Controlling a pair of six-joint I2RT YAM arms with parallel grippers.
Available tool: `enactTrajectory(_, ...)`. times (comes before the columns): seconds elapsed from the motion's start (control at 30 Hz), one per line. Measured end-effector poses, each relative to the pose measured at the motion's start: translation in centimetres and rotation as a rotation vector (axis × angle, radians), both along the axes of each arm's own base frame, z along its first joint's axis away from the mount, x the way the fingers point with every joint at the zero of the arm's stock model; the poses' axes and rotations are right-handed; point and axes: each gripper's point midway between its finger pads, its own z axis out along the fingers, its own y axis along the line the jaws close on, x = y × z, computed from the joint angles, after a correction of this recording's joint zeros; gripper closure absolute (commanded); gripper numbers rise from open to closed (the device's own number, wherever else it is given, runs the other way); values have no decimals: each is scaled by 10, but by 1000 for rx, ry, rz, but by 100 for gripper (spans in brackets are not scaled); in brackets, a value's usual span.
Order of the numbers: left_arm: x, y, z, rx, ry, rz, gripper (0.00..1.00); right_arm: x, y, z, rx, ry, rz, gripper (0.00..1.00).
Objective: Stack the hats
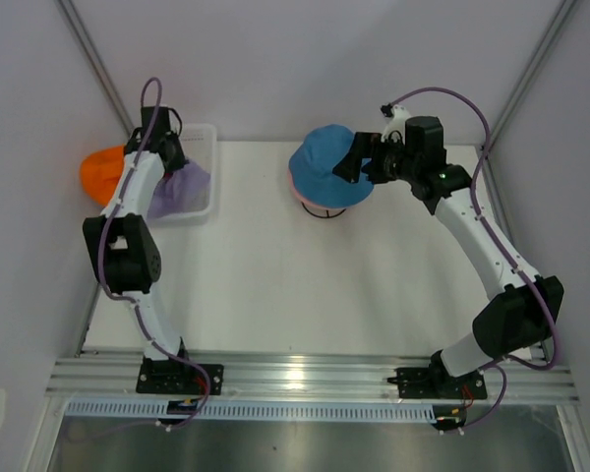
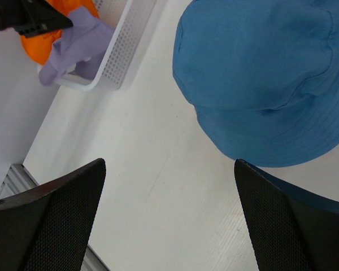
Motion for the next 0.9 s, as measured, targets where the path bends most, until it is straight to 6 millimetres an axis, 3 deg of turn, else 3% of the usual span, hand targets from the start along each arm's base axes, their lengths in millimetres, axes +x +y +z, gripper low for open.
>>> enactTrajectory(0.07,-6,-1,33,3,-61,-6,99,-3,6,0,3,4,4,0)
enactTrajectory(0.27,-38,-19,166,7,-330,-65,99,-4,10,12,64,22,-64,0)
enactTrajectory(0.37,-62,-48,224,-5,-462,-130,99,-3,6,32,162,25,-138,0)
enactTrajectory(0.43,-77,-75,251,-22,-529,-191,99,-2,4,49,259,28,-180,1)
enactTrajectory(0.57,-89,-125,275,-50,-603,-282,99,2,4,69,398,32,-211,1)
enactTrajectory(0.67,-86,-156,273,-58,-609,-328,99,5,9,82,493,37,-203,0)
enactTrajectory(0.77,-75,-182,267,-50,-600,-346,99,11,17,91,556,44,-185,0)
enactTrajectory(0.9,-55,-221,266,-42,-610,-366,99,23,24,87,594,68,-186,0)
